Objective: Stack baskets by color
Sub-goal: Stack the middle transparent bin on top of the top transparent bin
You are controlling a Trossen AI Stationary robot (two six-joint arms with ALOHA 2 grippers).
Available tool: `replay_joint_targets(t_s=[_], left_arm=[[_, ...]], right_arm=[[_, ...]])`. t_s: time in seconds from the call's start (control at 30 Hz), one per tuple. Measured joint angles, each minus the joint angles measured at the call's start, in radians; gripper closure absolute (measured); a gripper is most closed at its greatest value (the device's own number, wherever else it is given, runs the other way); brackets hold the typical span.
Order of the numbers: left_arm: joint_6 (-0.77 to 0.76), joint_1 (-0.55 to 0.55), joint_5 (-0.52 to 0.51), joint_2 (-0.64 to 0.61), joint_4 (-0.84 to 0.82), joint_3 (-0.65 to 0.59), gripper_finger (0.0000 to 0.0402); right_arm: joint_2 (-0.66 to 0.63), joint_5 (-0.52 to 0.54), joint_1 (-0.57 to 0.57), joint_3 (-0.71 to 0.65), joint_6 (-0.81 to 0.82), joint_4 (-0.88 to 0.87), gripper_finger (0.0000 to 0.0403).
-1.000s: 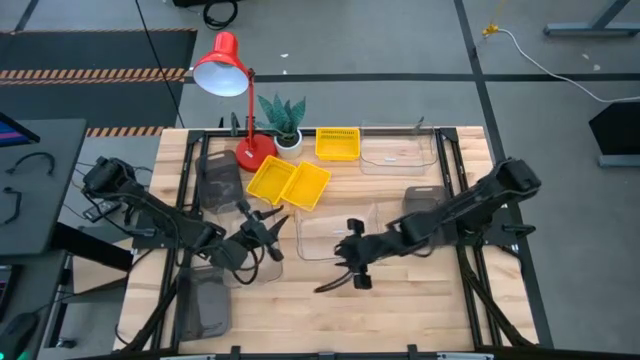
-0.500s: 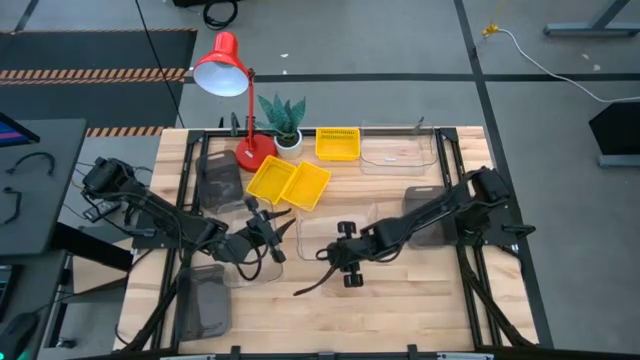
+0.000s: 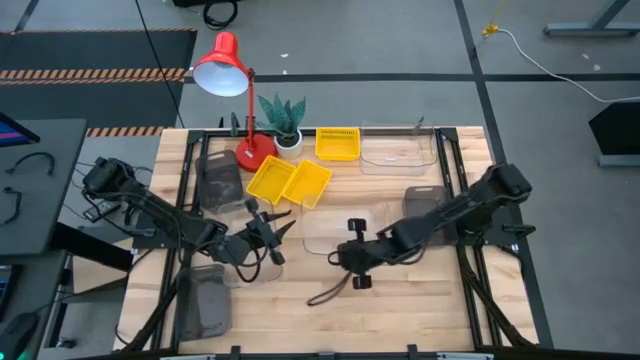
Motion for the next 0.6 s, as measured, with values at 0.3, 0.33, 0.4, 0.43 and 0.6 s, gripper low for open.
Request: replay_joint_targets(t_s=[0.3, 0.33, 0.4, 0.43, 0.6], left_arm=[[0.004, -0.001, 0.000, 0.000, 0.000, 0.000, 0.0285], [0.004, -0.001, 0.000, 0.000, 0.000, 0.000, 0.0285], [0.005, -0.001, 0.000, 0.000, 0.000, 0.000, 0.0285], [0.005, -0.001, 0.000, 0.000, 0.000, 0.000, 0.0285], [0.006, -0.001, 0.000, 0.000, 0.000, 0.000, 0.0285]], right_arm=[[-0.249, 0.208, 0.030, 0.000, -0.042, -0.269, 0.0399], [-0.281, 0.212, 0.012, 0.000, -0.046, -0.320, 0.0399], [-0.341, 0.212, -0.041, 0.000, -0.051, -0.434, 0.0400], [-0.371, 0.212, -0.078, 0.000, -0.056, -0.491, 0.0400], [-0.496, 0.166, -0.317, -0.013, -0.195, -0.651, 0.0400]])
